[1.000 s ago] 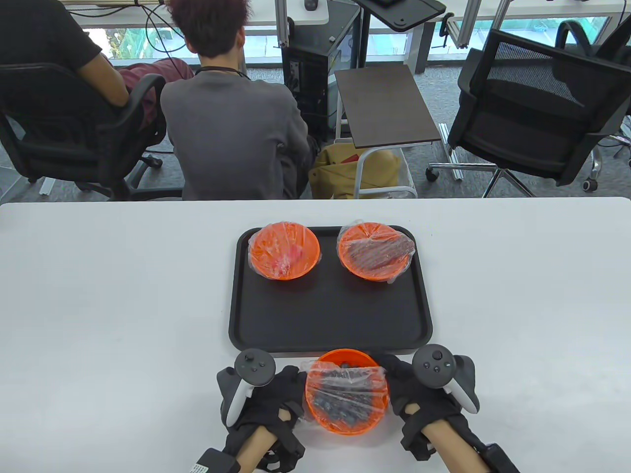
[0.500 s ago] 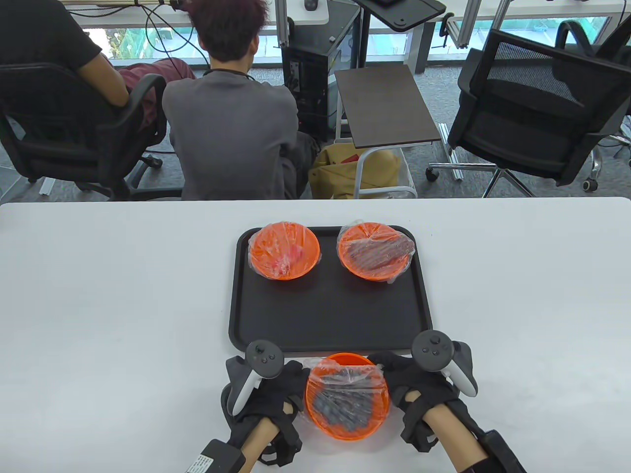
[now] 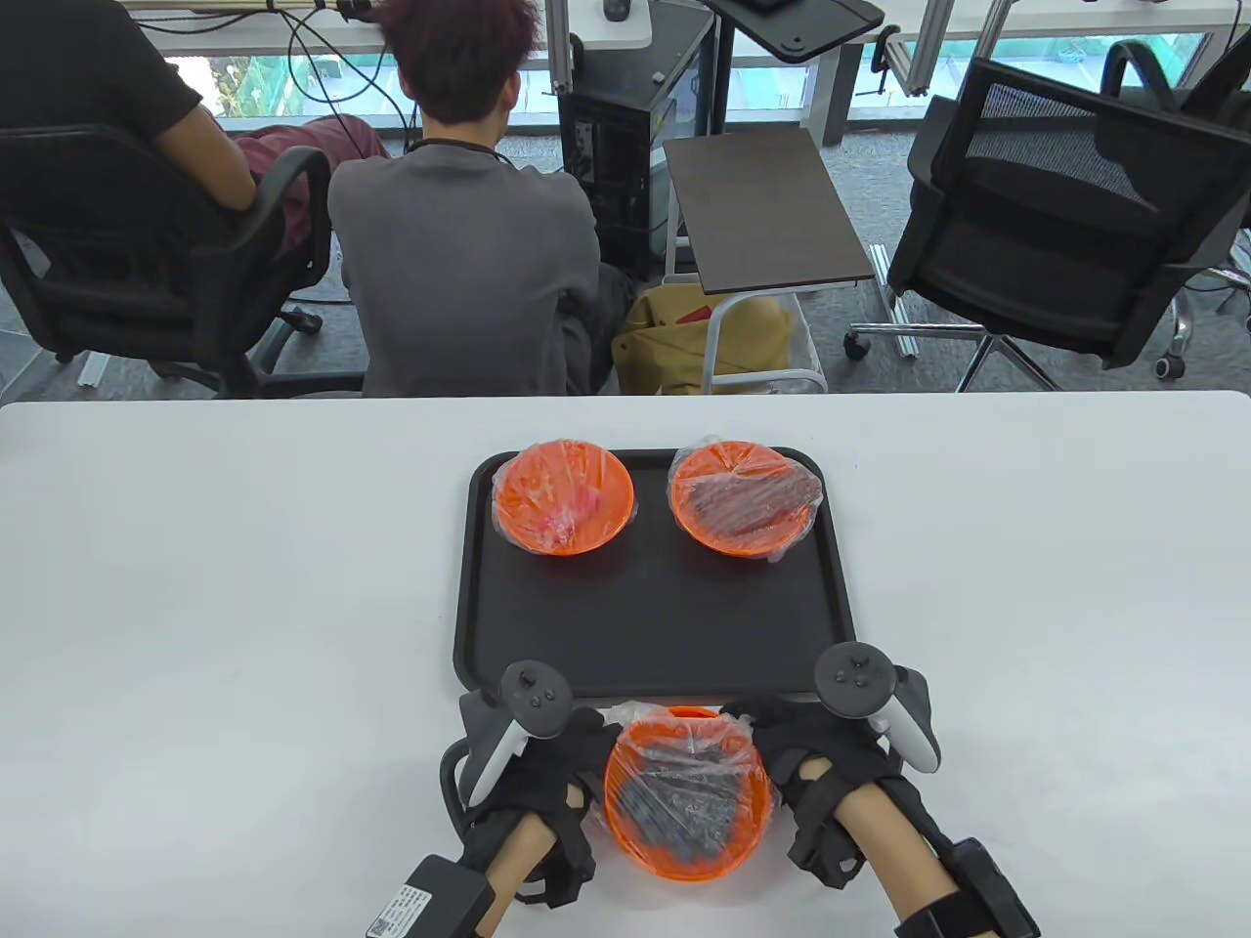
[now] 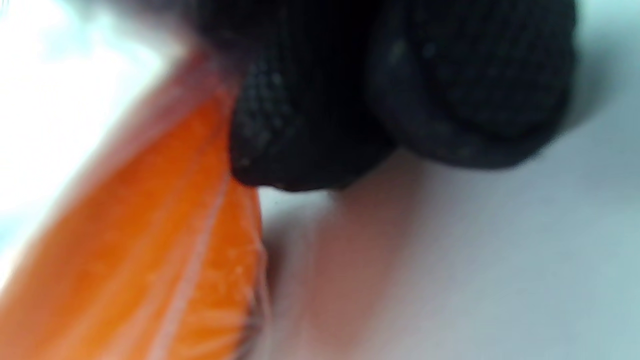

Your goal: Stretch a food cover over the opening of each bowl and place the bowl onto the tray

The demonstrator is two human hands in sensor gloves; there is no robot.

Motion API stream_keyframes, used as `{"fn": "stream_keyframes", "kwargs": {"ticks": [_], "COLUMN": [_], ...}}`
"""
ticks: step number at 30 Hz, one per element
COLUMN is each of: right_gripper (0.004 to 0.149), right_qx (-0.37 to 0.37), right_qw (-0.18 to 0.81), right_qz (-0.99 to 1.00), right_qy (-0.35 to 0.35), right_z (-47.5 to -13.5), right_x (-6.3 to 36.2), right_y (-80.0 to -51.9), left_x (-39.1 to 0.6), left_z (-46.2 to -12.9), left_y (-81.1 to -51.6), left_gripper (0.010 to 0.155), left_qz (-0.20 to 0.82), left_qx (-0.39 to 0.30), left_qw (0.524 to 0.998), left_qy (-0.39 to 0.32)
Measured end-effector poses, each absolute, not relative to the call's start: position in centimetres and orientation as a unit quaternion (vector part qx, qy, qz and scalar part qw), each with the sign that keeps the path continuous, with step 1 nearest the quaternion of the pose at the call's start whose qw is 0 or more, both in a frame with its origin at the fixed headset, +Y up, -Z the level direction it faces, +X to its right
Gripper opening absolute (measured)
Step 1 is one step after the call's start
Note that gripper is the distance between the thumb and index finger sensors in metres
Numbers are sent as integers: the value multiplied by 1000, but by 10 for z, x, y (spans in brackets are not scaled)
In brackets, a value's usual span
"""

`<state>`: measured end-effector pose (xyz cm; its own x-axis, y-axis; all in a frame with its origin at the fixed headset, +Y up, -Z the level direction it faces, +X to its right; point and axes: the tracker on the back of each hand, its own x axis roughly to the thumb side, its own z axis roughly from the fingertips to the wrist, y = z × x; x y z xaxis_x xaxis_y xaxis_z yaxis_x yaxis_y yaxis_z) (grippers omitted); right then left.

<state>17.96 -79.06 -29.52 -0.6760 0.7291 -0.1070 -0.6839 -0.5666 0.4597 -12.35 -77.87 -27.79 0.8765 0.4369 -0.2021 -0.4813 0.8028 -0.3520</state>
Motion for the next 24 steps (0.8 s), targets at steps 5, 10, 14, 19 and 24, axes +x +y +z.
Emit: {"fn": "stream_keyframes", "kwargs": {"ticks": [5, 10, 14, 19, 24], "right_gripper": [48, 49, 48, 48, 47], "right_qx": [24, 5, -7, -30, -39], "right_qw": [409, 402, 401, 391, 386], "right_qz": [884, 892, 893, 898, 899], "right_qy": [225, 208, 203, 199, 203], "right_z": [-294, -294, -294, -293, -291], "right_x": [181, 181, 181, 181, 180], "right_y": [-792, -793, -792, -791, -790], "left_x": [-123, -123, -123, -124, -126], "left_z": [-277, -277, -277, -276, -274], "left_y": [-779, -779, -779, -779, -782], "left_gripper": [48, 49, 49, 48, 51], "left_qz": [247, 255, 254, 264, 282], "left_qx": [-199, -198, -191, -180, -198], "left_qw": [947, 945, 946, 944, 934], "left_qy": [55, 57, 60, 82, 93]}}
